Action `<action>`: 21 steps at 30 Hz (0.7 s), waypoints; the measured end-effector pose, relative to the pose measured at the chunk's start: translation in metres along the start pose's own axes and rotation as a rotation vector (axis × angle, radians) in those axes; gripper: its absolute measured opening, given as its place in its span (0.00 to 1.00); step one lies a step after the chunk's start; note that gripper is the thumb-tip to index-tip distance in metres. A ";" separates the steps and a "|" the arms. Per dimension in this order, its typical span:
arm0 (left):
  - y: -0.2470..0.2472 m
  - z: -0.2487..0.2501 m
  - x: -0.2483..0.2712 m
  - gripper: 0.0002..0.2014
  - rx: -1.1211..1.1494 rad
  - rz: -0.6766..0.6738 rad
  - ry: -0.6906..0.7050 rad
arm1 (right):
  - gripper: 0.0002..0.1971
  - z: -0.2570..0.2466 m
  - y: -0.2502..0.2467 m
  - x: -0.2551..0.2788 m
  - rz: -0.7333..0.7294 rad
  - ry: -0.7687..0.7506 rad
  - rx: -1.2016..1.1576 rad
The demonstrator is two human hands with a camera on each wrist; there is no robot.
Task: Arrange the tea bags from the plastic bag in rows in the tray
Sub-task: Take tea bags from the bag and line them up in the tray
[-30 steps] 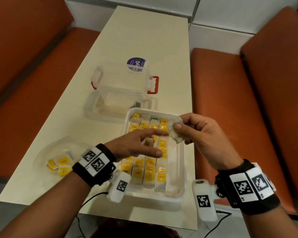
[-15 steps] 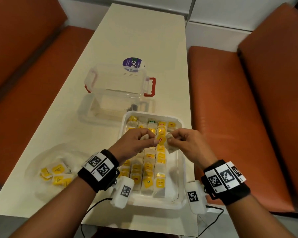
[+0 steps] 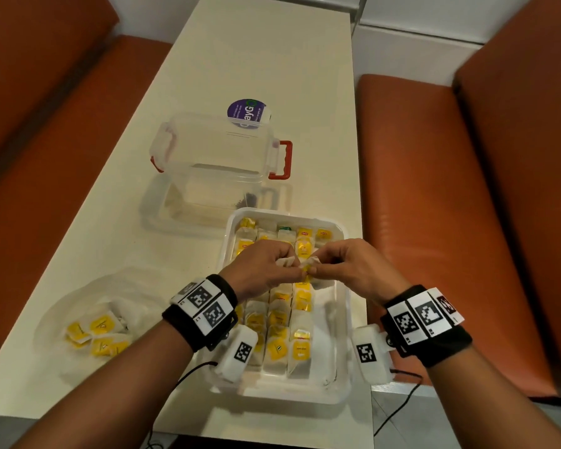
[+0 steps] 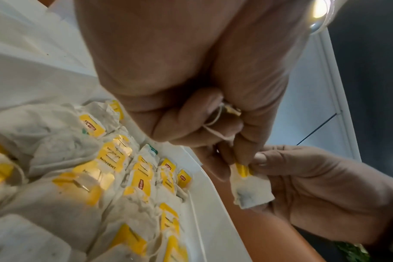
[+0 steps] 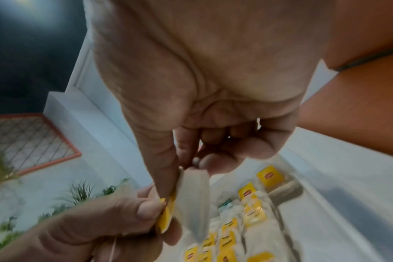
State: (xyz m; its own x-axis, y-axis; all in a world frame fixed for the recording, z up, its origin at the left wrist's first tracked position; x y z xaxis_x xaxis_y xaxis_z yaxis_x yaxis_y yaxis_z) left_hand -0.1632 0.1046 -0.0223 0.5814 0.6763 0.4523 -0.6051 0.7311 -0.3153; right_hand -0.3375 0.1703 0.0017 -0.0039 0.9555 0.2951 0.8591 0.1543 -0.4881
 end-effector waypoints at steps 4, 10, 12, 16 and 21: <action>-0.003 0.001 -0.004 0.07 -0.078 0.043 0.022 | 0.08 -0.001 -0.006 -0.010 -0.040 -0.016 0.152; -0.017 0.000 -0.002 0.06 -0.069 0.089 0.003 | 0.07 -0.001 -0.014 -0.026 -0.029 -0.055 0.295; -0.035 -0.006 0.003 0.04 -0.091 0.184 -0.014 | 0.06 0.007 -0.021 -0.033 0.041 -0.050 0.344; -0.071 -0.024 0.016 0.02 -0.348 0.323 -0.108 | 0.07 0.023 -0.028 -0.041 0.089 0.000 0.427; -0.069 -0.036 0.020 0.13 -0.866 0.237 -0.217 | 0.04 0.026 -0.022 -0.045 0.072 0.033 0.715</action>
State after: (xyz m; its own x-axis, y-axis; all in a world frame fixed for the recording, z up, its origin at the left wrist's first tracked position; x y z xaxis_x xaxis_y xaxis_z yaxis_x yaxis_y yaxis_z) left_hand -0.0900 0.0711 -0.0215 0.3268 0.8491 0.4150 -0.0266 0.4473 -0.8940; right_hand -0.3694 0.1307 -0.0219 0.0653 0.9632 0.2609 0.3106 0.2288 -0.9226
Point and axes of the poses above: each hand's wrist, its own x-axis away from the middle knuckle, its own y-axis out of the palm, z = x × y, the point moved 3 cm from there along -x, towards the middle knuckle, and after that the axes turned 7 degrees about -y, right-handed, at the moved point
